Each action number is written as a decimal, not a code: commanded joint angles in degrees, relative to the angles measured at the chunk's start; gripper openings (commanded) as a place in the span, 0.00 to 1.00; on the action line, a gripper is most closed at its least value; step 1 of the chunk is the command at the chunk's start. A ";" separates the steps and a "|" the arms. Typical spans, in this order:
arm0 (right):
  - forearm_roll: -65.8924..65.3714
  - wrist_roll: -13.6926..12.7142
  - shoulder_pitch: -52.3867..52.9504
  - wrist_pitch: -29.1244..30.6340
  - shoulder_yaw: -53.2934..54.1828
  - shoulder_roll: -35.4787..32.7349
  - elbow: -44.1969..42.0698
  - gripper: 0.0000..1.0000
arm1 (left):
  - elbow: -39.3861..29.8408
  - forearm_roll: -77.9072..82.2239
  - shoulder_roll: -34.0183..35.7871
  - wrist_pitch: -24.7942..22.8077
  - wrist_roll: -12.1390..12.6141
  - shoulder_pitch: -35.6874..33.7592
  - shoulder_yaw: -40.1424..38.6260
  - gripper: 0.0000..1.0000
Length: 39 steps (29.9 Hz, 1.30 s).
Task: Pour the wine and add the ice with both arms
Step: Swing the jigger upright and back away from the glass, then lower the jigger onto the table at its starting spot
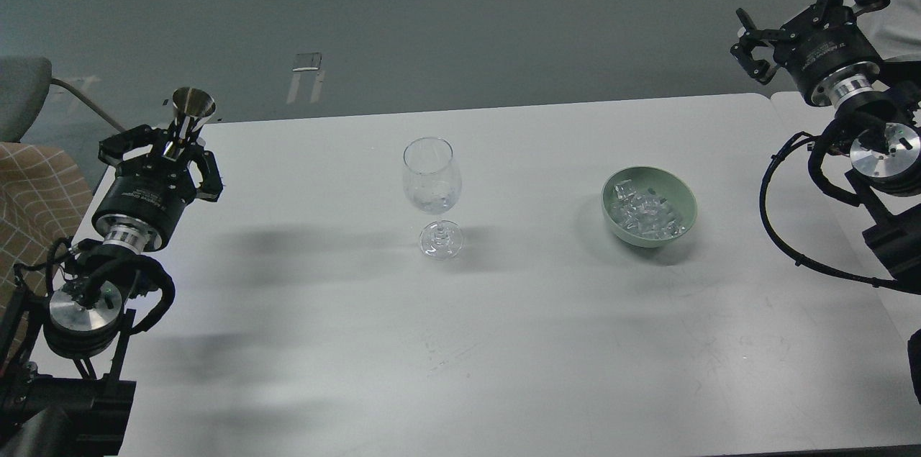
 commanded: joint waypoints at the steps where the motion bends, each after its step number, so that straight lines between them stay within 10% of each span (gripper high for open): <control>1: -0.22 0.15 -0.13 -0.94 0.00 0.00 -0.02 1.00 | 5.17 -0.05 -0.11 -0.87 -0.88 -0.63 0.33 0.00; 39: -0.40 0.15 -0.13 -1.12 0.00 0.00 -0.02 1.00 | 12.13 0.04 -5.21 -1.14 -1.94 -4.77 0.95 0.17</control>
